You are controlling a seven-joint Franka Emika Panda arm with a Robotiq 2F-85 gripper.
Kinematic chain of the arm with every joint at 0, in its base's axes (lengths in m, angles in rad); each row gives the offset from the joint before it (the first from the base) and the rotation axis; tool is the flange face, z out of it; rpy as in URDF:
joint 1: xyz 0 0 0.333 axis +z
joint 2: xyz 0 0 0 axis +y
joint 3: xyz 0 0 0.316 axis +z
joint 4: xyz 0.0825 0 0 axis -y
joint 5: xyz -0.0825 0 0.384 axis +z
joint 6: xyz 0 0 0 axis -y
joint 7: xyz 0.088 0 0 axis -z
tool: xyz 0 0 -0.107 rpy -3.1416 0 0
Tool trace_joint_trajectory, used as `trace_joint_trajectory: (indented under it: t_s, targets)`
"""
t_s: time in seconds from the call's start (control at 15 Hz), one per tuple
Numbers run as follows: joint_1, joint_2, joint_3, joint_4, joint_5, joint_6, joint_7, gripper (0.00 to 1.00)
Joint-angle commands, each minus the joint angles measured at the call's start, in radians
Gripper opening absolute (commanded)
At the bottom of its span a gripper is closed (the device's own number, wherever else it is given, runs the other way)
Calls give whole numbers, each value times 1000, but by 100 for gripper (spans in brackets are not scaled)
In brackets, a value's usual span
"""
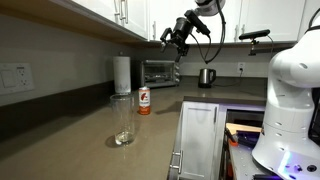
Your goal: Pour the juice in the can into the glass.
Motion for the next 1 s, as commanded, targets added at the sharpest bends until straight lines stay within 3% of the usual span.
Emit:
trace_joint_trajectory:
  t_s: [0.0,0.13,0.2,0.67,0.93]
  targets:
    - [-6,83,-64,40,141,45,-84,100]
    - [7,122,-104,63,235,49,-137,100]
    - [-33,71,-54,25,174,28,-92,100]
    - [-32,116,-73,53,220,27,-126,100]
    - [-9,178,-144,119,353,-58,-212,100]
